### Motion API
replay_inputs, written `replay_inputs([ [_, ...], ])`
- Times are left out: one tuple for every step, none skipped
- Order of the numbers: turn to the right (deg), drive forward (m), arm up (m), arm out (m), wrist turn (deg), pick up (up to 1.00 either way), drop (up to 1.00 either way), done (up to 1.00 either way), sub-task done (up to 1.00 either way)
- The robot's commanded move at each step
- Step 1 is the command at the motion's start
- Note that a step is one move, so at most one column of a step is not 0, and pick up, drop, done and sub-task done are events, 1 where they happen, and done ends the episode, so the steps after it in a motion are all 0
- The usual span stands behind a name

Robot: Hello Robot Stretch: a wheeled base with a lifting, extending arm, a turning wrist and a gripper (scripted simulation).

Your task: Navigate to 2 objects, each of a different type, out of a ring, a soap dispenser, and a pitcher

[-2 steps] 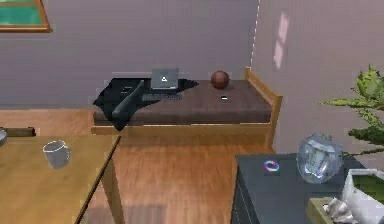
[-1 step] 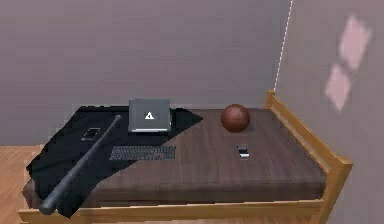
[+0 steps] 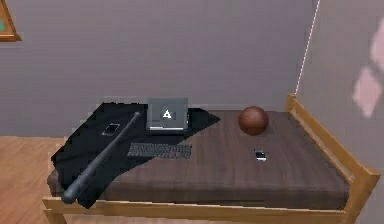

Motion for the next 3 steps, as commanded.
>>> replay_inputs([
  [0.0, 0.2, 0.0, 0.0, 0.0, 0.0, 0.0, 0.0, 0.0],
  [-39.0, 0.0, 0.0, 0.0, 0.0, 0.0, 0.0, 0.0, 0.0],
  [0.0, 0.4, 0.0, 0.0, 0.0, 0.0, 0.0, 0.0, 0.0],
])
